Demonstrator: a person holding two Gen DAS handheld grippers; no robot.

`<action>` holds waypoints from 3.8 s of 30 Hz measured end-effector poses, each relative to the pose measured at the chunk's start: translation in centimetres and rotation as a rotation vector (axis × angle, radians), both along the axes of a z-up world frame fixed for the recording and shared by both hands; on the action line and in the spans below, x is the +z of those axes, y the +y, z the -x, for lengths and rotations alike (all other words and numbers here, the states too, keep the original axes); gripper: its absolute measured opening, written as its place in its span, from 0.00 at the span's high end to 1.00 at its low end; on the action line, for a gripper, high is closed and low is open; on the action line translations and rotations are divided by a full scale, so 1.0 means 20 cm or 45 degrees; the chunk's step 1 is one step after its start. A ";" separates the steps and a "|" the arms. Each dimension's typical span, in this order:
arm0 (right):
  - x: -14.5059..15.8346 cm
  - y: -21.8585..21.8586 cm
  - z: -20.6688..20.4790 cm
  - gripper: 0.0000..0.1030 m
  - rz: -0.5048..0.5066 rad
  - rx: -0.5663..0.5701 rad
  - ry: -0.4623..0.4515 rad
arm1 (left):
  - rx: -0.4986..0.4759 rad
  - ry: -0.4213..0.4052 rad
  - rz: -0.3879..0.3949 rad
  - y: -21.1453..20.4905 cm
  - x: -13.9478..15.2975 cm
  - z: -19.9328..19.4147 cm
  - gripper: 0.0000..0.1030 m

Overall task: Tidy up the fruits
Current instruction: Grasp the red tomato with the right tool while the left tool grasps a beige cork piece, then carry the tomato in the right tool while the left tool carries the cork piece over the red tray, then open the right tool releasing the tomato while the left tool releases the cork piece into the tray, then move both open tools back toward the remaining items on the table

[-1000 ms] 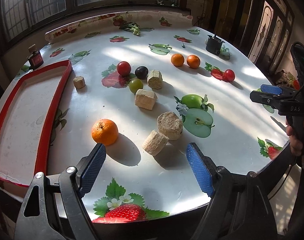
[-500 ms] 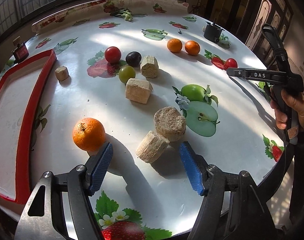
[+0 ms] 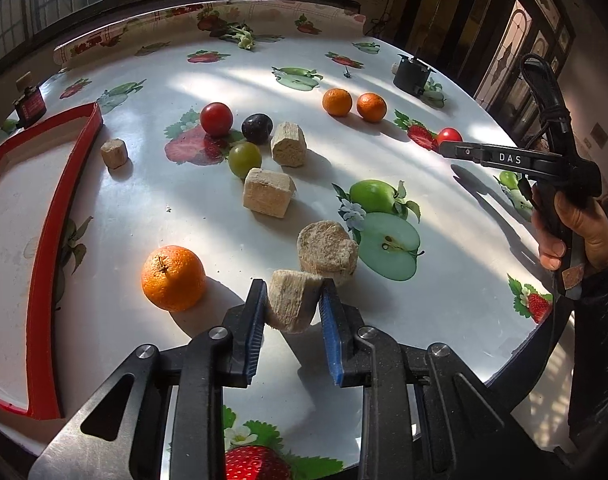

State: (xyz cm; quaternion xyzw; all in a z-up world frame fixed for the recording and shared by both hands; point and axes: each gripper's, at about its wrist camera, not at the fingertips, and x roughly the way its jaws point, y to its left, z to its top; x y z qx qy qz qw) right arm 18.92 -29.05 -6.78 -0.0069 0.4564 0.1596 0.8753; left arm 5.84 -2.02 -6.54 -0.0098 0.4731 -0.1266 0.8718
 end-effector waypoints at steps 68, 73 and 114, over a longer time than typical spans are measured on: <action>0.17 1.87 0.29 0.70 -0.140 0.860 0.088 | 0.674 -0.098 0.011 1.22 0.15 0.17 0.77; 0.12 1.96 0.22 0.70 -0.092 0.855 0.095 | 0.690 -0.055 0.000 1.26 0.10 0.13 0.77; 0.28 1.66 0.26 0.47 -0.096 0.759 -0.020 | 0.707 -0.035 -0.063 1.12 0.13 0.15 0.46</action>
